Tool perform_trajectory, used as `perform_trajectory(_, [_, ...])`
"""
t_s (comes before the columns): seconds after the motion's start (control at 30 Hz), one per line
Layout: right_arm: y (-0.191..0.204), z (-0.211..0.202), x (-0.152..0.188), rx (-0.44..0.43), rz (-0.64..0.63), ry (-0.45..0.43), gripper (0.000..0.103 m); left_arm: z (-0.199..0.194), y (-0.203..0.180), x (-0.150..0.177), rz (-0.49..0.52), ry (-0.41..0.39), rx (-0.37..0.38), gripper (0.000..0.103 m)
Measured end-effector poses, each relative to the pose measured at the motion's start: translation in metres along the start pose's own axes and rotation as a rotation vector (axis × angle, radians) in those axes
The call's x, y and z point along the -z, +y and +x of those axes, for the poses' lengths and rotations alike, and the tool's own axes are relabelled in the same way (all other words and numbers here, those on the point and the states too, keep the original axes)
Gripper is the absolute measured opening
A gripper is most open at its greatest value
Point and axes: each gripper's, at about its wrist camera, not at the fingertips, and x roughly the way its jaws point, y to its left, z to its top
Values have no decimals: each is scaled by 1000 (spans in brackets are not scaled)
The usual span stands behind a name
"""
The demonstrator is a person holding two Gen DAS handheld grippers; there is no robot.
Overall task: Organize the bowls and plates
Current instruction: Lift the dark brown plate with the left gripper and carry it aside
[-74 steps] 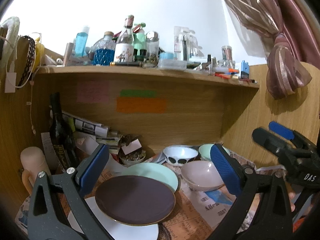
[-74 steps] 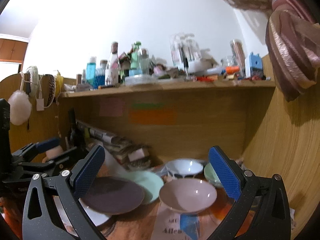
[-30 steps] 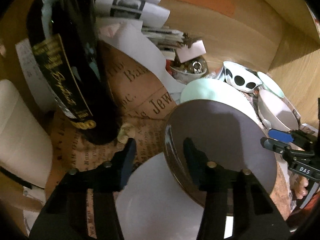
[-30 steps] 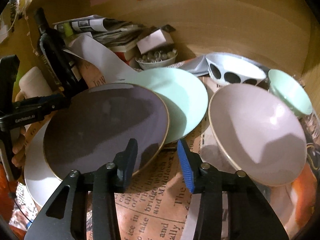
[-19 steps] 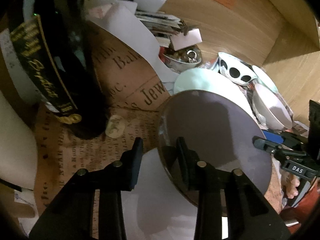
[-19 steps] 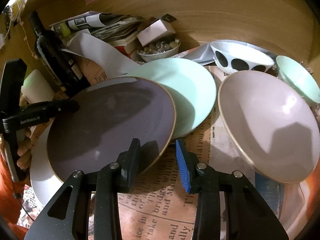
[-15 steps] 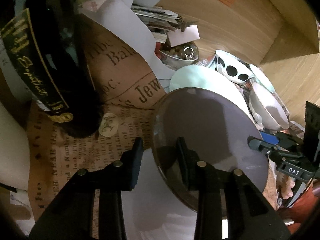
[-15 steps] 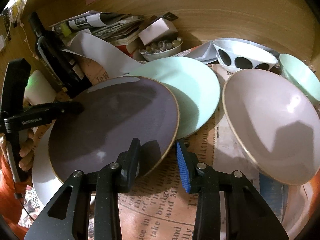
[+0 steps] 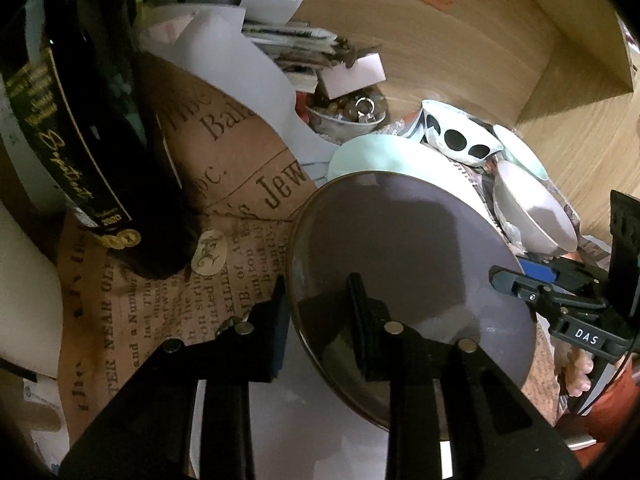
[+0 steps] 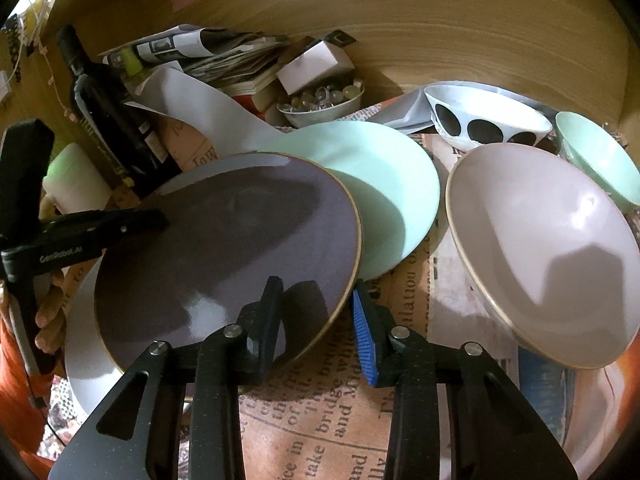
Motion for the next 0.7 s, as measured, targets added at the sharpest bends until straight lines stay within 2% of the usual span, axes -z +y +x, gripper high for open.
perform_trajectory(0.17, [2, -5, 1, 8, 1, -17, 31, -12, -6, 1, 11, -45, -16, 27])
perform_trajectory(0.4, [5, -19, 4, 11, 2, -48, 31, -28, -14, 7, 2, -83, -1, 27])
perform_trajectory(0.7, [8, -39, 16, 21, -2, -78, 31, -41, -28, 22, -4, -94, 14, 27])
